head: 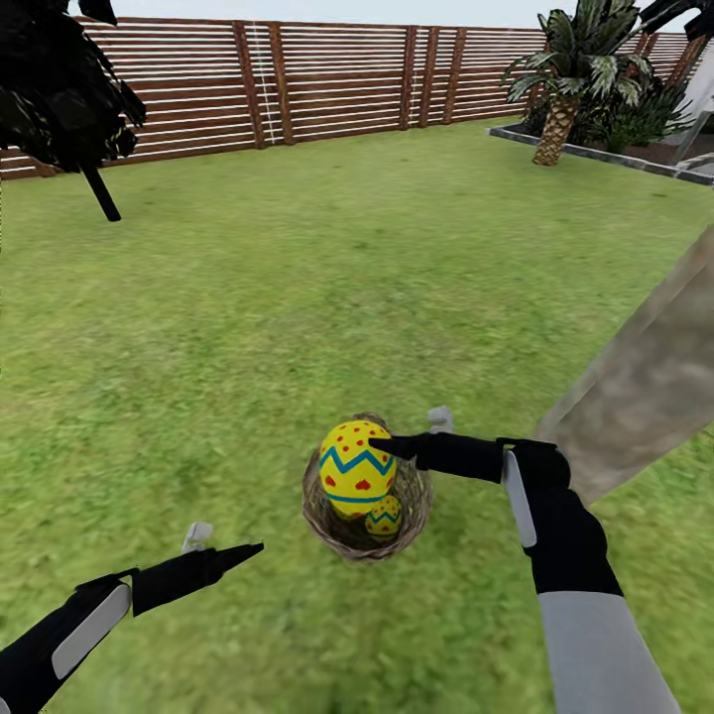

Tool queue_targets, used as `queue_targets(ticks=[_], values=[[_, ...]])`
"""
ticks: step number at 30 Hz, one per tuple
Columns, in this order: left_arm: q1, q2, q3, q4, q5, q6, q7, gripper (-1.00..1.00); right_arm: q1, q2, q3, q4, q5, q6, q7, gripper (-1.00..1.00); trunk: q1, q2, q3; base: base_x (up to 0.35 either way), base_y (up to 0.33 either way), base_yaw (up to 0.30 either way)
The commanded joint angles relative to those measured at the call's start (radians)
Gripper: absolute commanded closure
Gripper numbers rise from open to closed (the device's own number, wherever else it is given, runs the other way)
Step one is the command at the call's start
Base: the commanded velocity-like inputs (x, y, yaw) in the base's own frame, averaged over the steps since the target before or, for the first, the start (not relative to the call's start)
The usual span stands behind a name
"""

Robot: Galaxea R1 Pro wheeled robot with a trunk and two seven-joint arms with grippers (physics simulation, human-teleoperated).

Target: Take the three Easter eggs out of the wicker basket on the lawn in the garden, then place them on the lawn next to a single tree (choose any tree) so that all three eggs are next to the same tree and none are left in the basket.

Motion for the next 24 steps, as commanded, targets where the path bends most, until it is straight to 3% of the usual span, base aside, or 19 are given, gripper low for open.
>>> queue_targets(ticks=[1,3,6,8,14,24], values=[[0.000,0.001,0.000,0.000,0.000,0.000,-0.001,-1.00,0.000,0.000,-0.002,0.000,0.000,0.000,0.000,1.00,-0.004,0.007,0.003,-0.229,0.000,0.000],[0.000,0.001,0.000,-0.001,0.000,0.000,-0.001,-1.00,0.000,0.000,-0.006,0.001,0.000,-0.001,0.000,1.00,-0.012,0.021,0.009,-0.191,0.000,0.000],[0.000,0.001,0.024,-0.001,-0.001,0.000,-0.002,-1.00,0.000,0.002,-0.058,0.002,0.001,-0.002,-0.002,1.00,-0.023,0.042,0.019,-0.299,0.000,0.000],[0.000,0.000,0.032,-0.001,-0.002,0.000,-0.002,-1.00,0.000,0.002,-0.069,0.002,0.001,-0.002,-0.003,1.00,-0.031,0.056,0.025,-0.332,0.000,0.000],[0.000,0.002,0.035,-0.001,0.002,0.000,-0.011,-1.00,0.000,0.002,-0.074,0.002,0.002,-0.004,-0.001,1.00,-0.038,0.070,0.040,-0.260,0.000,-0.139],[0.000,-0.003,0.033,-0.001,-0.002,0.000,-0.014,-1.00,0.000,-0.005,-0.073,0.002,0.013,-0.015,-0.013,1.00,-0.038,0.070,0.055,-0.034,-0.069,-0.156]])
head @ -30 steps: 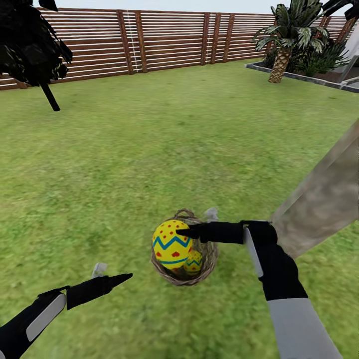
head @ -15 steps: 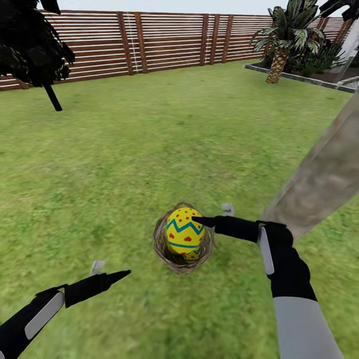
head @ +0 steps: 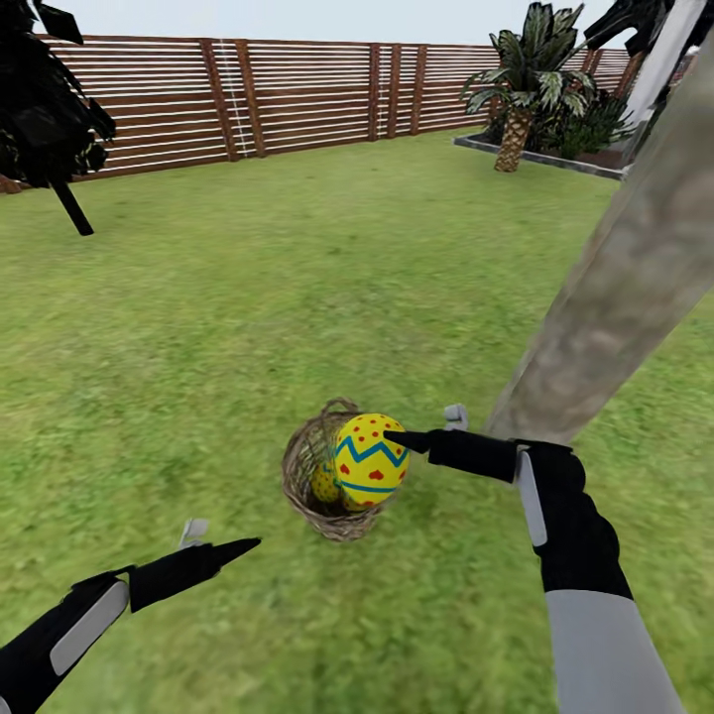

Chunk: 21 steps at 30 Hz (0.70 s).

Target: Take the three Easter eggs out of the wicker basket on the lawn in the garden, then place them on the lawn next to a single tree (choose any tree) so that all three eggs are next to the same tree and none are left in the basket.

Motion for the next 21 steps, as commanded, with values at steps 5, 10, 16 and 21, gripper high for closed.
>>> queue_targets(ticks=[5,10,16,21], values=[[0.000,-0.004,-0.005,0.001,-0.006,0.000,0.005,-1.00,0.001,-0.005,0.001,0.000,0.008,-0.025,-0.001,1.00,0.000,0.000,0.005,-0.074,-0.307,-0.084],[0.000,-0.010,-0.007,0.002,-0.007,-0.006,0.012,-1.00,0.001,-0.055,0.005,0.006,0.011,-0.031,-0.005,1.00,0.000,0.000,0.005,-0.024,-0.316,-0.002],[0.000,-0.014,-0.008,0.003,-0.009,-0.007,0.014,-1.00,0.001,-0.120,0.007,0.008,0.011,-0.031,-0.106,1.00,0.000,0.000,0.005,-0.001,-0.319,0.000],[0.000,-0.022,-0.008,0.004,-0.008,-0.010,0.016,-1.00,0.001,-0.135,0.009,0.008,0.010,-0.030,-0.193,1.00,0.000,0.000,0.005,-0.096,-0.298,0.000]])
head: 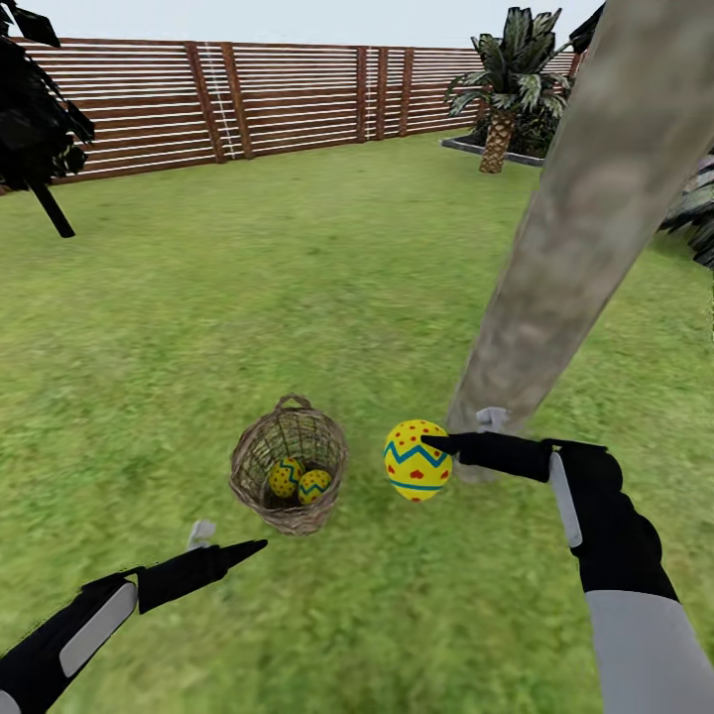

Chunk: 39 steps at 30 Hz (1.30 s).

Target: Take the three Easter eggs out of the wicker basket on the lawn in the garden, then place them on the lawn next to a single tree (choose any tree) so that all three eggs are next to the same tree and none are left in the basket.

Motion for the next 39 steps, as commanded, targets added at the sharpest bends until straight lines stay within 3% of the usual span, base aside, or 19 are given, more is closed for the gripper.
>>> queue_targets(ticks=[1,7,10,12,18,21,24,28,30,33,39], values=[[0.000,-0.004,0.000,0.003,0.000,-0.001,0.000,-1.00,0.000,0.000,0.001,0.000,-0.001,0.001,-0.016,1.00,0.000,0.000,0.000,-0.278,-0.173,0.000],[0.000,-0.008,0.000,0.009,0.001,-0.003,0.001,-1.00,0.000,0.000,0.002,0.000,0.008,0.002,-0.030,1.00,0.000,0.000,0.000,-0.225,-0.130,0.000],[0.000,-0.008,0.000,0.010,0.002,-0.005,0.001,-1.00,0.000,0.008,0.002,0.001,0.123,-0.001,-0.033,1.00,0.000,0.000,0.000,-0.012,-0.014,0.000],[0.000,-0.008,0.001,0.010,0.003,-0.006,0.001,-1.00,0.000,0.010,0.001,0.009,0.142,-0.008,-0.041,1.00,0.000,0.000,0.000,-0.001,-0.001,0.000],[0.000,-0.007,0.002,0.010,0.002,-0.006,0.000,-1.00,0.000,0.011,0.006,0.033,0.145,-0.060,-0.178,1.00,0.000,0.000,0.000,0.000,0.000,0.000],[0.000,-0.007,0.002,0.010,0.002,-0.006,0.001,-1.00,0.000,0.011,0.079,0.037,0.142,-0.060,-0.325,1.00,0.000,0.000,0.000,0.000,0.000,0.000],[0.000,-0.007,0.002,0.011,0.003,-0.006,0.001,-1.00,0.000,0.011,0.154,0.061,0.142,-0.059,-0.407,1.00,0.000,0.000,0.000,0.000,0.000,0.000],[0.000,-0.010,0.001,0.010,0.004,-0.006,0.003,-1.00,0.000,0.011,0.170,0.091,0.140,-0.058,-0.577,1.00,0.000,0.000,0.000,0.000,0.000,0.000],[0.000,-0.024,0.001,0.010,0.002,-0.006,0.018,-1.00,-0.001,0.011,0.167,0.114,0.137,-0.057,-0.653,1.00,0.000,0.000,0.000,0.000,0.000,0.000],[0.000,-0.031,0.000,0.010,0.001,-0.006,0.066,-1.00,-0.002,0.012,0.165,0.121,0.135,-0.054,-0.685,1.00,0.000,0.000,0.000,0.000,-0.021,0.000],[0.000,-0.044,0.000,0.009,-0.002,-0.004,0.076,-1.00,-0.002,0.012,0.162,0.124,0.131,-0.051,-0.690,1.00,0.000,0.000,-0.008,0.000,-0.270,0.000]])
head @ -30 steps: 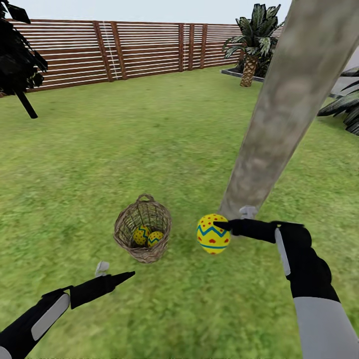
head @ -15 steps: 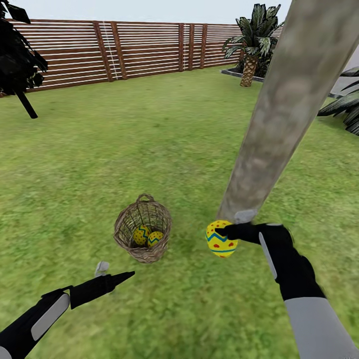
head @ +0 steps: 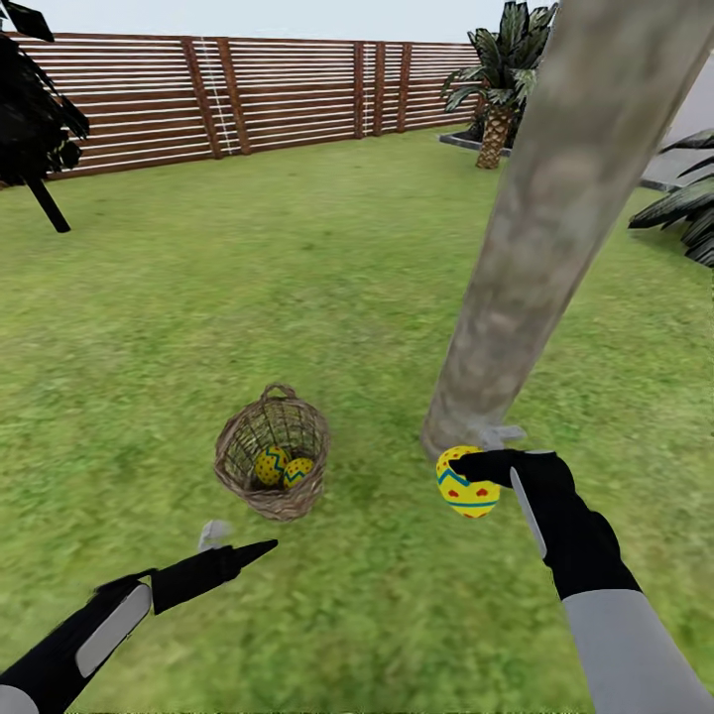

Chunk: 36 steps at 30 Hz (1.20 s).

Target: Take the three Easter eggs out of the wicker basket on the lawn in the garden, then place them on the lawn next to a single tree (choose any tree) so that all three eggs are next to the same tree and none are left in the basket.

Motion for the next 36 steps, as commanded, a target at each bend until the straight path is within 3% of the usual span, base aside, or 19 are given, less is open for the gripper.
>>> queue_targets(ticks=[1,7,13,18,36], values=[[0.000,-0.003,0.000,0.000,0.000,0.000,0.000,-1.00,0.000,0.000,0.000,0.000,0.000,0.001,0.000,1.00,0.000,0.000,-0.002,0.000,-0.298,0.000],[0.000,-0.006,0.000,0.000,-0.001,0.000,0.002,-1.00,0.000,0.014,0.000,0.004,-0.002,0.003,0.002,1.00,0.000,0.000,-0.011,0.000,-0.077,0.000],[0.000,-0.006,0.000,0.000,-0.002,-0.001,0.033,-1.00,-0.001,0.014,-0.003,0.074,-0.005,-0.017,0.001,1.00,0.000,0.000,-0.021,0.000,0.000,0.000],[0.000,-0.007,-0.001,0.000,-0.002,-0.007,0.036,-1.00,0.000,0.014,-0.002,0.080,-0.005,-0.085,0.000,1.00,0.000,0.000,-0.029,0.000,0.000,0.000],[0.000,-0.007,-0.001,-0.009,0.001,-0.008,0.034,-1.00,0.000,0.017,0.006,0.086,-0.002,-0.073,0.002,1.00,0.000,0.000,-0.058,0.000,0.000,0.000]])
